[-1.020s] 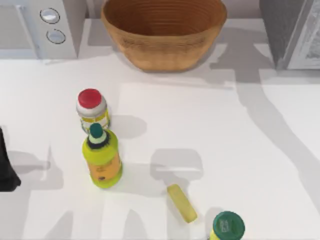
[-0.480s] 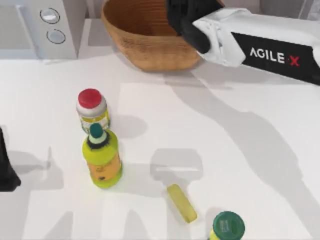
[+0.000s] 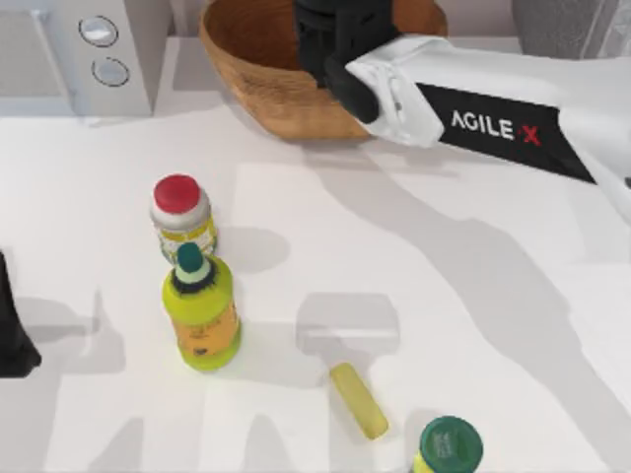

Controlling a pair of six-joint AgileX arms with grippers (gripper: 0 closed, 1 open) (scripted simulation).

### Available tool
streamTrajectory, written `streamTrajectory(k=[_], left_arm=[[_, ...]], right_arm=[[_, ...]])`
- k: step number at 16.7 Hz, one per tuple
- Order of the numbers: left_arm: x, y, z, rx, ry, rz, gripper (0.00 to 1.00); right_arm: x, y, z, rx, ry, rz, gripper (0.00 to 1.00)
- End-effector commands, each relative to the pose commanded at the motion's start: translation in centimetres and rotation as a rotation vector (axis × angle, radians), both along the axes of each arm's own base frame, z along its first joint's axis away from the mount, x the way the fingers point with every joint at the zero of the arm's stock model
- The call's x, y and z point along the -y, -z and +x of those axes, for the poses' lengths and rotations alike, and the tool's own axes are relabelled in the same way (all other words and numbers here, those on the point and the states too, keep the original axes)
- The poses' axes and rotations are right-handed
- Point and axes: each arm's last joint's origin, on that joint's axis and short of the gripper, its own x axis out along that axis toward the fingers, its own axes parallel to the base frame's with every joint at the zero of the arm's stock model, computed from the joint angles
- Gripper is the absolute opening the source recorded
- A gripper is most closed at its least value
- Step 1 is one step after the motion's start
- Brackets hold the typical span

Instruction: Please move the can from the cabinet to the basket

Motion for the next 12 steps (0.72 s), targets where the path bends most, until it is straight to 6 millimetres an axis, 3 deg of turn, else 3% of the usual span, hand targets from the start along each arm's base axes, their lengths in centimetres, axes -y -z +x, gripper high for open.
streamTrajectory(k=[12], left_arm=[[0.0,0.0,0.0,0.000,0.000,0.000,1.00]], right_arm=[[0.0,1.0,2.3,0.000,0.000,0.000,0.00]])
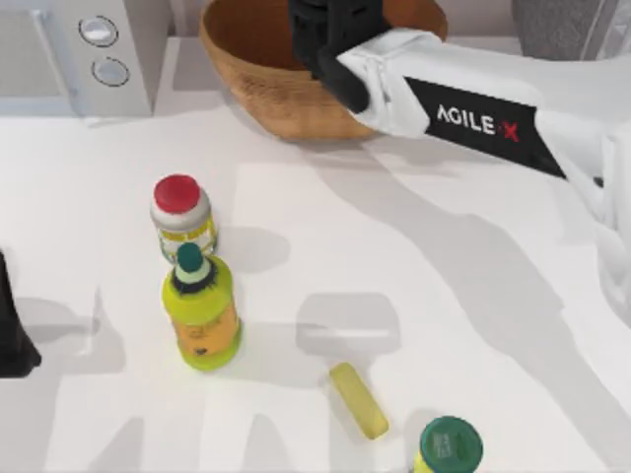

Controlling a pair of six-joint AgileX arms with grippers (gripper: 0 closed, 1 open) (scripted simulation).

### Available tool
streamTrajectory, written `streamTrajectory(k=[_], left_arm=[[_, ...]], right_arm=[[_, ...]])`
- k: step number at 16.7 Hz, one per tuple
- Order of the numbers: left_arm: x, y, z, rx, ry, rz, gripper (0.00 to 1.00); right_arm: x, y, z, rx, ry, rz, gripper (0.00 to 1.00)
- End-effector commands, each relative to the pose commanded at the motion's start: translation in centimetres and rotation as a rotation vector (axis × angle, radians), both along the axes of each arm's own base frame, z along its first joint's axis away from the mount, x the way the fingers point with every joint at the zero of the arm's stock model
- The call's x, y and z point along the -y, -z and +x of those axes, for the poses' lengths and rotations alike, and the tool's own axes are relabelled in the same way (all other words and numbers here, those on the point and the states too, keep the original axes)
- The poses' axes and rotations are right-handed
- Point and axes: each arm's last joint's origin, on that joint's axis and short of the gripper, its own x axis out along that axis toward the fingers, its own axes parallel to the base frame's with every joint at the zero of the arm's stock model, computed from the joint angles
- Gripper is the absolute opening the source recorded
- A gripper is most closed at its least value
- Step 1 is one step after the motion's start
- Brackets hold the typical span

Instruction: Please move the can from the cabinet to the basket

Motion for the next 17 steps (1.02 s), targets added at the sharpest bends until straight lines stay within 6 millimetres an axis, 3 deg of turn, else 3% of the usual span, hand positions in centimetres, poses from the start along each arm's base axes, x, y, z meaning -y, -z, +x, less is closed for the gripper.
streamTrajectory(k=[1,14,17], left_arm=[[0.00,0.00,0.00,0.000,0.000,0.000,1.00],[0.00,0.00,0.00,0.000,0.000,0.000,1.00],[0.00,0.00,0.00,0.000,0.000,0.000,1.00]], right_arm=[[0.00,0.00,0.00,0.000,0.000,0.000,0.00],[0.00,0.00,0.00,0.000,0.000,0.000,0.98],[0.00,0.00,0.00,0.000,0.000,0.000,1.00]])
